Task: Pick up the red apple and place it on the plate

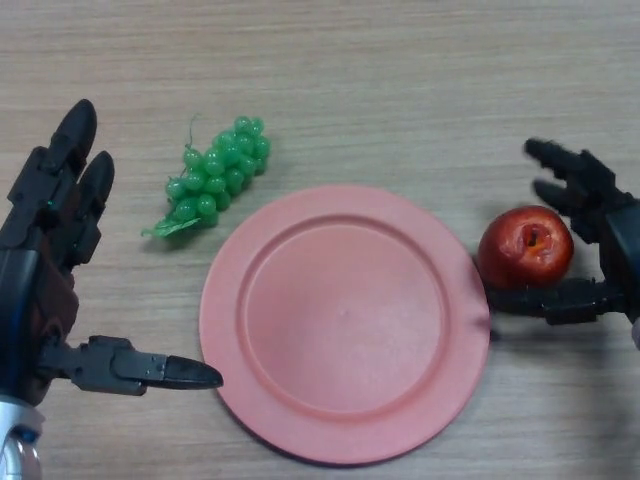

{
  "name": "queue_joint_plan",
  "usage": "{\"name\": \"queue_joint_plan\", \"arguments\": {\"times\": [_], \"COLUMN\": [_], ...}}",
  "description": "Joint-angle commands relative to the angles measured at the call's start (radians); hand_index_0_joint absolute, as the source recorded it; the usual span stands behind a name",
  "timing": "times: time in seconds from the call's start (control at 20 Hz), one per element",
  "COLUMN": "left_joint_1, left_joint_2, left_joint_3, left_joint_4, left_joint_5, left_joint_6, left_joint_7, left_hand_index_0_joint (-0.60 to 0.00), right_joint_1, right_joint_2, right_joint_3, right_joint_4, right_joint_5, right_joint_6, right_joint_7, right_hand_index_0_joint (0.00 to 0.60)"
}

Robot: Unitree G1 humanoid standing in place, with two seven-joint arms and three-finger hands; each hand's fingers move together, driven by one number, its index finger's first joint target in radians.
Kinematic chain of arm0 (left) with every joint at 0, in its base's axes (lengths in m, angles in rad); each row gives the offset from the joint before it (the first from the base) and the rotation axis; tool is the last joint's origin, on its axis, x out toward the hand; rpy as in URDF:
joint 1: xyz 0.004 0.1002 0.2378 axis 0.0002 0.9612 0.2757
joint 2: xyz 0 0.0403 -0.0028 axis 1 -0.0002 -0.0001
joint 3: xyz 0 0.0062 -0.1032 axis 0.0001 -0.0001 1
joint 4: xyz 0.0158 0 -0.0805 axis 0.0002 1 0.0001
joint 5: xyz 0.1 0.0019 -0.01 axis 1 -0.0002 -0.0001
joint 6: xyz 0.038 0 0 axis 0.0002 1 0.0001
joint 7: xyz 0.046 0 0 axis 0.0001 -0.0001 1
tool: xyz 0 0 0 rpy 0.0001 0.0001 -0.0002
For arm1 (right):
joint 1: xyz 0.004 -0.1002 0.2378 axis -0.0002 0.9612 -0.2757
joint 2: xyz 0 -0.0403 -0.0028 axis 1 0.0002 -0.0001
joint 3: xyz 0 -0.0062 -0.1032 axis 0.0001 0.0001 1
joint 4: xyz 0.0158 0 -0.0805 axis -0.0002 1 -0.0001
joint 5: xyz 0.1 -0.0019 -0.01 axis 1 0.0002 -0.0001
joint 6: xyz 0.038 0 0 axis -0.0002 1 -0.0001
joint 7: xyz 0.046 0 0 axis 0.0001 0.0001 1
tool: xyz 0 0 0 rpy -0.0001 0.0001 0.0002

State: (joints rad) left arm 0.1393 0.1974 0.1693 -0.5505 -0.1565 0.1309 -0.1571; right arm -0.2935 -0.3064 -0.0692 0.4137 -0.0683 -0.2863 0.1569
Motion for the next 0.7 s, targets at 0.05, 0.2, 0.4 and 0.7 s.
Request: {"name": "queue_joint_plan", "arguments": {"times": [0.05, 0.2, 0.4, 0.7], "left_joint_1": [-0.029, -0.035, -0.043, -0.059], "left_joint_2": [0.024, 0.028, 0.037, 0.042], "left_joint_3": [0.075, 0.08, 0.094, 0.119], "left_joint_4": [-0.033, -0.03, -0.054, -0.093], "left_joint_5": [0.018, 0.018, -0.008, -0.063], "left_joint_6": [-0.187, -0.193, -0.159, -0.138], "left_joint_7": [0.024, 0.03, 0.013, -0.002], "left_hand_index_0_joint": [0.0, 0.0, 0.0, 0.0], "right_joint_1": [-0.023, -0.011, 0.02, 0.141], "right_joint_2": [-0.035, -0.037, -0.015, 0.102], "right_joint_3": [-0.059, -0.065, -0.054, 0.152], "right_joint_4": [-0.119, -0.178, -0.482, -0.746], "right_joint_5": [0.151, 0.173, 0.234, 0.031], "right_joint_6": [-0.017, 0.037, 0.294, 0.378], "right_joint_7": [0.033, 0.04, -0.001, -0.042], "right_hand_index_0_joint": [0.6, 0.6, 0.6, 0.6]}}
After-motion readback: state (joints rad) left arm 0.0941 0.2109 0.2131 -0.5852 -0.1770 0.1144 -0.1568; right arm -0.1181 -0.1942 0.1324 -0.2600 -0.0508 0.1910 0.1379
